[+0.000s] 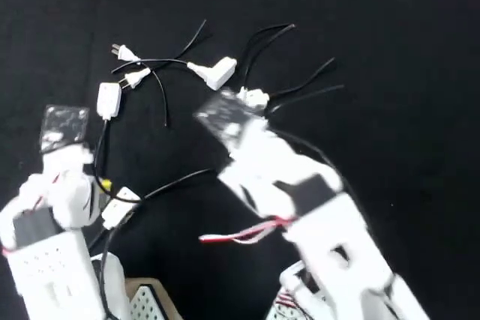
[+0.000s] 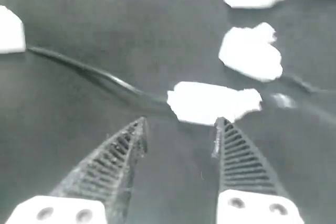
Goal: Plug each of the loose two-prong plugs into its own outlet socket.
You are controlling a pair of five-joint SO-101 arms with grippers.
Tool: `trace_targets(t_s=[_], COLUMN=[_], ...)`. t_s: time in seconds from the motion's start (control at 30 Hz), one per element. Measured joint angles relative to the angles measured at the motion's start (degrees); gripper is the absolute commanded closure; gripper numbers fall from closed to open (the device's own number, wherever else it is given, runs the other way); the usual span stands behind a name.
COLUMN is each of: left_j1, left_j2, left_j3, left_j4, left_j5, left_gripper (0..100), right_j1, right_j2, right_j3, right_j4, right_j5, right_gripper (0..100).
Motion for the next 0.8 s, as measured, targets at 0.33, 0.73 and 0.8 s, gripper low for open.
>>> trace_targets(t_s=[0.33,0.73,0.8], left_j1=[-4.0,-4.0,-4.0], left_j2=[-18.0,-17.7,-17.7], left_j3=[14.6,24.4,25.7], left_j4=[-3.8,-10.5,-12.0], left_j5=[0.0,0.4,0.4], left_gripper=[75,75,75], right_j1=[-7.7,-7.8,-7.8], right_j2=[39.5,79.9,83.4], right_j3=[-17.1,-43.3,-48.4], right_j4=[-22.7,-38.0,-35.4], right_j5=[-5.3,-9.1,-9.1], right_gripper=[79.6,80.0,80.1])
